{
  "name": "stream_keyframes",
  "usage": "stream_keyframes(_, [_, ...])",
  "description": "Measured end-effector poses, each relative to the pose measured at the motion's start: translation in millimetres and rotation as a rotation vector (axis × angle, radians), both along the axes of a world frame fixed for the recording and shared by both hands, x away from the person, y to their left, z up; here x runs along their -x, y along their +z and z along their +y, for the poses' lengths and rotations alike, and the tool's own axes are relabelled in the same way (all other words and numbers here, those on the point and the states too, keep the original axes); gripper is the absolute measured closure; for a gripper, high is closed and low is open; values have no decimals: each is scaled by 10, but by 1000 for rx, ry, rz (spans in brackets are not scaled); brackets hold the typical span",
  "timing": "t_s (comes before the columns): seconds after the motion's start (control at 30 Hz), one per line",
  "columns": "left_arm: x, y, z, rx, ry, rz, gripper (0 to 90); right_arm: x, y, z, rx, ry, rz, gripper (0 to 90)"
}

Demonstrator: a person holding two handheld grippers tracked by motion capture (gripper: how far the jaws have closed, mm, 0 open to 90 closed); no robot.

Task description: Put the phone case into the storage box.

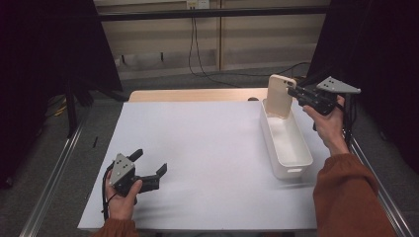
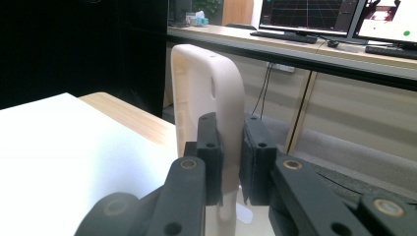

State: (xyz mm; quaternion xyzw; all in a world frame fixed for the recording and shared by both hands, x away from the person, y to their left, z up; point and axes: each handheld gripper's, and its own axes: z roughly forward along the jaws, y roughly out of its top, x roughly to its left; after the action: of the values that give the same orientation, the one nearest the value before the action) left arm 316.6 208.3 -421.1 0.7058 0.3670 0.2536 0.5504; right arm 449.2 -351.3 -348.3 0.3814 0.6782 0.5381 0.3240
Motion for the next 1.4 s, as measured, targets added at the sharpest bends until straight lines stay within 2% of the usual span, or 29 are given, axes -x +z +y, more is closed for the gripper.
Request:
stream_keyframes(0.4, [-4,-5,-6,5,-2,5,29,-93,-123,46,5,-11,13,806])
stream_keyframes(0.73, [-18,-7,2,-21,0,2,30,-169,-242,55,3,-19,31,806])
stream_keyframes(1.4, [-31,-19,-16,-32,-4,3,30,-320,-455,21,3,-36,53,807])
